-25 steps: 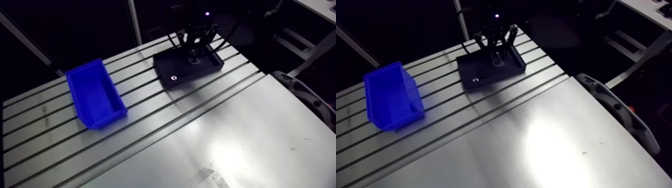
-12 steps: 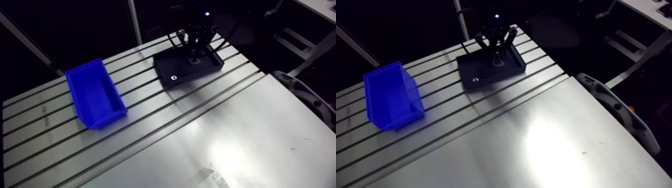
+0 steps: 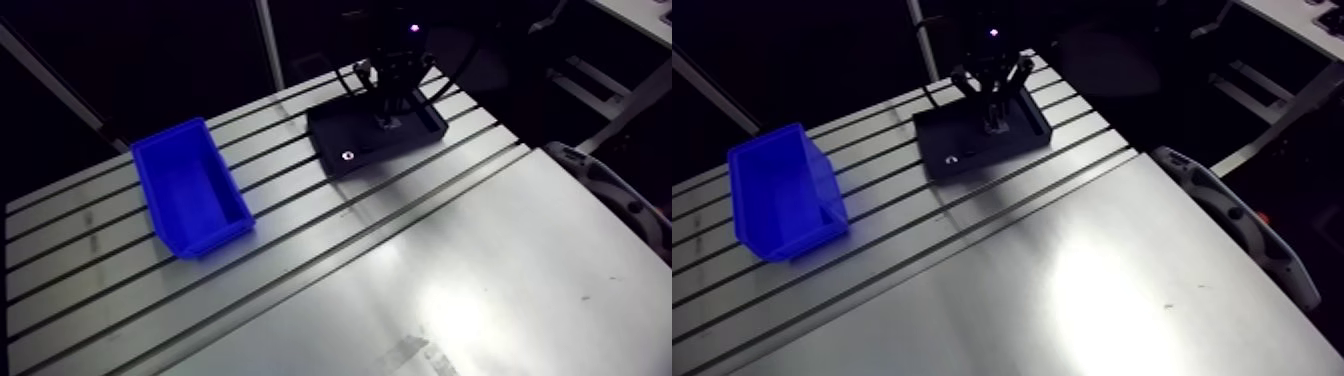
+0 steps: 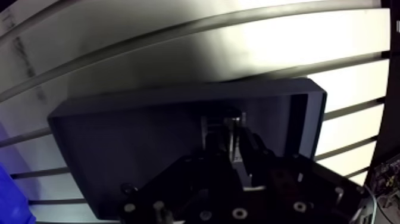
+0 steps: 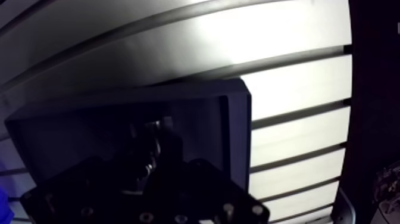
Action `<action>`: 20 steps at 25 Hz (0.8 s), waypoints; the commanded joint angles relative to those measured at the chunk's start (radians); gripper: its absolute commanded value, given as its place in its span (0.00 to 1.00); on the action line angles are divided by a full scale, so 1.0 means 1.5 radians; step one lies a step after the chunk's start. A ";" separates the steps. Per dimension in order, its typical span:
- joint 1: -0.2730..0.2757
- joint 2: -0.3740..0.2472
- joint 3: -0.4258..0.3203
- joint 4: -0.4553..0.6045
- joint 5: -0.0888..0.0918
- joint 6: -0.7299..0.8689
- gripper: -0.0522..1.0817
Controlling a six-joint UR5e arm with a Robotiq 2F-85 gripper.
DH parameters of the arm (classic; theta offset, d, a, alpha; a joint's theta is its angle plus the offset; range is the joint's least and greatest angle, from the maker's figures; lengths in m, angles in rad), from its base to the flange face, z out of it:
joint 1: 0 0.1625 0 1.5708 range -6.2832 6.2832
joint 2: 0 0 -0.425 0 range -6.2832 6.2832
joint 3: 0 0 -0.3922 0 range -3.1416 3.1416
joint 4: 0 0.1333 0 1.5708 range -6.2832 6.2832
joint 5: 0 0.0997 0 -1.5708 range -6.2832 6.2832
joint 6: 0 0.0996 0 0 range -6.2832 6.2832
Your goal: Pick up the M10 bolt from the tray and put it into the blue bin.
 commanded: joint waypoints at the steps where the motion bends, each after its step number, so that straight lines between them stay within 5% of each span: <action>1: 0.000 0.000 0.000 -0.001 0.000 0.000 0.68; 20: 0.001 0.000 0.004 -0.003 0.000 0.000 0.76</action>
